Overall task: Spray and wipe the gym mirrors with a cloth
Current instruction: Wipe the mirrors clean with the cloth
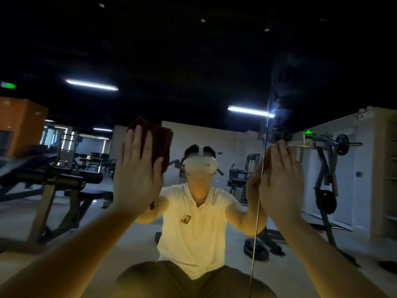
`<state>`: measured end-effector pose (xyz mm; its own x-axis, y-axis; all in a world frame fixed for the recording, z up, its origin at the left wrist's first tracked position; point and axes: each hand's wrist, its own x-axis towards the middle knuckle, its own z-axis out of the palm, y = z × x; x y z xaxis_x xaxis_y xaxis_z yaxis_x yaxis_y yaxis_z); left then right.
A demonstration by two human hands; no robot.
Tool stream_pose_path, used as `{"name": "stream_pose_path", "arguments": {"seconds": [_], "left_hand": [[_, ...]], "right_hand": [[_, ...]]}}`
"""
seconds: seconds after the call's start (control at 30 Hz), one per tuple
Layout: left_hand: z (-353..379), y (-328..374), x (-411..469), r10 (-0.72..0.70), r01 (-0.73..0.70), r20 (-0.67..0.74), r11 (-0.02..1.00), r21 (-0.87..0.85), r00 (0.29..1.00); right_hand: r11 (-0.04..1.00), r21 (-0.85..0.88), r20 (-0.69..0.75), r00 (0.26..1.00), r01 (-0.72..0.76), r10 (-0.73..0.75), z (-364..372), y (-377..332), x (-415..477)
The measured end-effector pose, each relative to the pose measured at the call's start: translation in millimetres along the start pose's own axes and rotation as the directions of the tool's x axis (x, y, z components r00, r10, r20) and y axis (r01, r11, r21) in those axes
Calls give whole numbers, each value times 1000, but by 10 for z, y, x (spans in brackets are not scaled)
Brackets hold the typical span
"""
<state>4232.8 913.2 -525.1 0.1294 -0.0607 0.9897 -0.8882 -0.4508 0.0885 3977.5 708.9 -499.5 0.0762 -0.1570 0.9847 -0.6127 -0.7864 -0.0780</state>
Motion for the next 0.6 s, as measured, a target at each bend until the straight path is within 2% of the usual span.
{"name": "stream_pose_path", "arguments": {"seconds": [0.1,0.17,0.3,0.47,0.53,0.6], "left_hand": [[41,242,-35,-214,210,-37,974,-91,976],[120,562,-39,-266,258,-57,958,-127,962],[354,1298,-191,-134,128,-52,985,-112,990],[521,2161,-638,126,-111,46,962,-248,991],[524,2216,-757,194,-166,75,945,-281,978],[515,2007,-797,259,-233,81,943,-237,963]], "right_hand": [[999,-11,25,999,39,-39,-22,3,-66],[995,1,60,993,98,-98,-43,37,-204],[982,3,38,981,191,-191,-90,223,-615],[994,-1,47,993,108,-108,-132,465,-970],[995,-24,69,993,94,-93,-79,464,-1047],[997,-20,73,994,77,-75,-37,436,-1073]]}}
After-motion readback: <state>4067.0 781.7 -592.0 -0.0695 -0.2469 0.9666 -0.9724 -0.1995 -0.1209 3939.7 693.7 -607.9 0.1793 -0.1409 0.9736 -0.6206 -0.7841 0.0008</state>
